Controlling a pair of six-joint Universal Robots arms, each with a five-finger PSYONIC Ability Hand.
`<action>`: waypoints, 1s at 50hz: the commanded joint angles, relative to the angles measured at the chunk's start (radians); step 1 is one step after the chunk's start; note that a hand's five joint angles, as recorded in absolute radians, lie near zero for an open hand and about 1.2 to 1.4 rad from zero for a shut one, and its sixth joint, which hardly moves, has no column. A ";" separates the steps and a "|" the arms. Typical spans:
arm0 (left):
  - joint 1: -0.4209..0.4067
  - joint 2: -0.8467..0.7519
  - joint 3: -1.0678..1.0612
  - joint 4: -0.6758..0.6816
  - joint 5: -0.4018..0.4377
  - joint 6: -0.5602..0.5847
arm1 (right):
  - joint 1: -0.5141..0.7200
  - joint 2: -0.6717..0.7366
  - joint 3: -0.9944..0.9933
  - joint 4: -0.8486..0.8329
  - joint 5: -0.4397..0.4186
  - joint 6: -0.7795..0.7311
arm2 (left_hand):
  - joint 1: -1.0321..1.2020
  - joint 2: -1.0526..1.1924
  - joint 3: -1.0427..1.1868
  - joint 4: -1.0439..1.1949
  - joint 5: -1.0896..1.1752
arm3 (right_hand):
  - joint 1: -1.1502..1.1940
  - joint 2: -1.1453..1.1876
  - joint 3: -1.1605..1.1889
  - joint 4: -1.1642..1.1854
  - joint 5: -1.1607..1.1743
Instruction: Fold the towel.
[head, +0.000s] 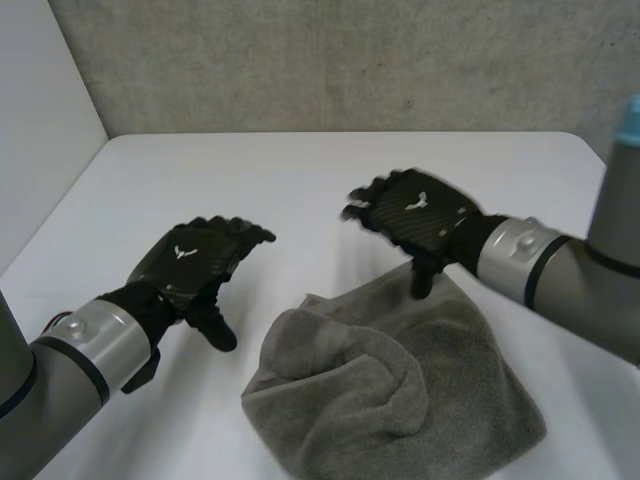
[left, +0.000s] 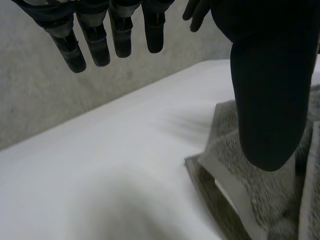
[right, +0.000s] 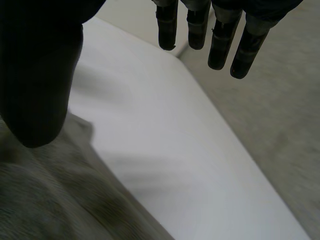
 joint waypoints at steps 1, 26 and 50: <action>0.012 -0.026 -0.054 -0.037 -0.003 -0.016 | 0.095 0.088 -0.038 0.101 -0.067 -0.150 | 0.051 0.046 0.051 0.051 0.049 | -0.057 -0.073 -0.068 -0.081 -0.060; 0.011 -0.063 -0.099 0.015 -0.123 -0.022 | 0.203 0.321 -0.176 0.085 0.067 -0.370 | 0.063 0.058 0.062 0.063 0.061 | 1.165 1.148 1.154 1.141 1.162; -0.178 -0.300 0.051 0.049 -0.124 -0.013 | -0.070 0.065 0.008 -0.176 0.333 0.037 | 0.057 0.052 0.056 0.057 0.055 | 1.165 1.148 1.154 1.141 1.162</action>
